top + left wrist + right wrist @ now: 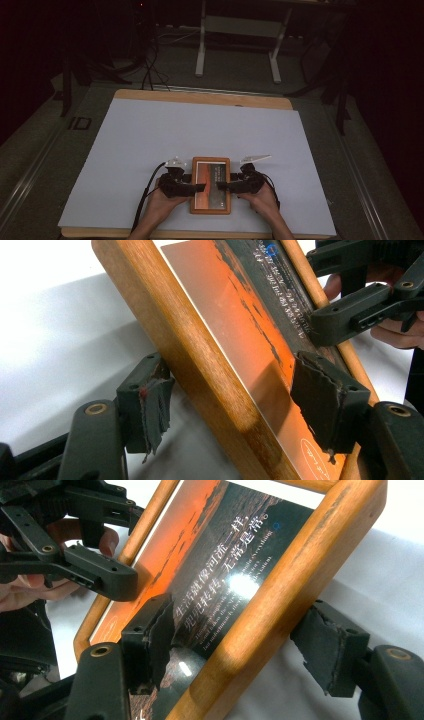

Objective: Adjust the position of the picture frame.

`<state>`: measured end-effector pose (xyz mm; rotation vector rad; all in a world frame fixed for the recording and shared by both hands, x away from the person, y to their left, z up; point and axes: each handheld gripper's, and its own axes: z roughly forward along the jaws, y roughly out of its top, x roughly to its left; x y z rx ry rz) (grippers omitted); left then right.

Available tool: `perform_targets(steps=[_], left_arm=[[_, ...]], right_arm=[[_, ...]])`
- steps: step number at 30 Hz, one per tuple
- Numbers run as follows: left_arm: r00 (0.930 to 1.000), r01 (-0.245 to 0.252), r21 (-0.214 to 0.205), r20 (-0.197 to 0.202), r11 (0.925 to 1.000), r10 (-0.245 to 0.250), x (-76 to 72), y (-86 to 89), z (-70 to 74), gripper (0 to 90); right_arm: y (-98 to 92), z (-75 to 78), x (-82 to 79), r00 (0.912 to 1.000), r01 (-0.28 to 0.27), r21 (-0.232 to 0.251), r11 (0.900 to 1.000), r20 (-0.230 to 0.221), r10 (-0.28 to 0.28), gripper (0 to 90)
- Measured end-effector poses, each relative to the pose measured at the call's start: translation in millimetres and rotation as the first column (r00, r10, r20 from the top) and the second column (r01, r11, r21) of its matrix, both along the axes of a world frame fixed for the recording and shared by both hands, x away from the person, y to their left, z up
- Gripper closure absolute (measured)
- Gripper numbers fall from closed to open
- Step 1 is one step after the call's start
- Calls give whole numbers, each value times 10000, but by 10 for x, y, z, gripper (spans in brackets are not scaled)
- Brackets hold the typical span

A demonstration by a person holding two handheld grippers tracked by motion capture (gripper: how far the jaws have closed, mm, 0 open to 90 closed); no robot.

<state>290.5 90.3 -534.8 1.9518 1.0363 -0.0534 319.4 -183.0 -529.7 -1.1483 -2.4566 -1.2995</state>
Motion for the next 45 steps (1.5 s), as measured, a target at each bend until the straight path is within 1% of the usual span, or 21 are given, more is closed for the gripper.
perform_targets(steps=[3,5,8,9,10,13,15,16,17,18,19,21,23,26,28,29,30,34,37,42,45], left_arm=[[9999,-95,-45,-67,9999,95,1,5,8,345],[9998,-165,-231,-114,9996,162,2,31,21,373],[9997,-246,-514,-36,9984,244,1,77,63,427],[9997,-255,-620,-37,9978,254,0,90,76,461],[9996,-283,-739,-17,9969,283,0,101,89,461],[9997,-248,-1087,32,9938,253,-4,131,136,513],[9997,-220,-1215,115,9923,236,-8,144,168,550],[9997,-199,-1301,134,9913,218,-8,156,185,550],[9997,-184,-1438,146,9894,207,-6,170,201,580],[9997,-173,-1552,155,9877,199,-8,181,220,580],[9996,-146,-1584,212,9873,181,-11,188,240,602],[9993,-122,-1649,332,9862,179,-21,194,277,610],[9985,-113,-1733,515,9848,206,-27,202,306,627],[9972,-140,-1674,701,9858,260,-28,201,356,638],[9960,-171,-1654,840,9861,314,-29,207,389,646],[9949,-166,-1593,958,9871,321,-28,205,404,647],[9940,-178,-1519,1036,9882,338,-24,205,421,647],[9915,-357,-1390,1191,9896,525,20,205,479,643],[9883,-458,-1378,1378,9894,649,66,216,525,641],[9828,-637,-1324,1640,9892,852,149,244,584,640],[9807,-754,-1320,1693,9884,974,192,259,599,640]], right_arm=[[-11,2,10,9998,117,87,9999,-153,-116,363],[-30,10,18,9995,197,245,9995,-267,-191,393],[-73,45,29,9990,257,588,9979,-383,-235,450],[-98,69,35,9986,323,860,9958,-451,-285,484],[-98,69,35,9986,323,860,9958,-451,-285,484],[-128,98,50,9976,289,1346,9905,-665,-201,517],[-153,160,52,9981,259,1554,9875,-585,-170,547],[-153,160,52,9981,259,1554,9875,-585,-170,547],[-175,199,53,9984,219,1746,9844,-548,-125,575],[-175,199,53,9984,219,1746,9844,-548,-125,575],[-193,238,50,9986,196,1963,9803,-519,-95,594],[-198,260,47,9988,174,2013,9794,-490,-77,601],[-208,299,38,9996,131,2102,9776,-262,-77,611],[-203,371,16,9998,85,2044,9789,181,-125,617],[-202,415,9,9992,42,2101,9777,371,-123,622],[-193,461,6,9975,-26,2061,9785,693,-120,623],[-193,461,6,9975,-26,2061,9785,693,-120,623],[-154,554,30,9923,-61,1773,9841,1228,-159,621],[-123,620,61,9858,-4,1653,9862,1654,-274,619],[-85,667,166,9810,-22,1782,9840,1912,-324,618],[-60,681,221,9784,-32,1783,9840,2040,-338,618]])
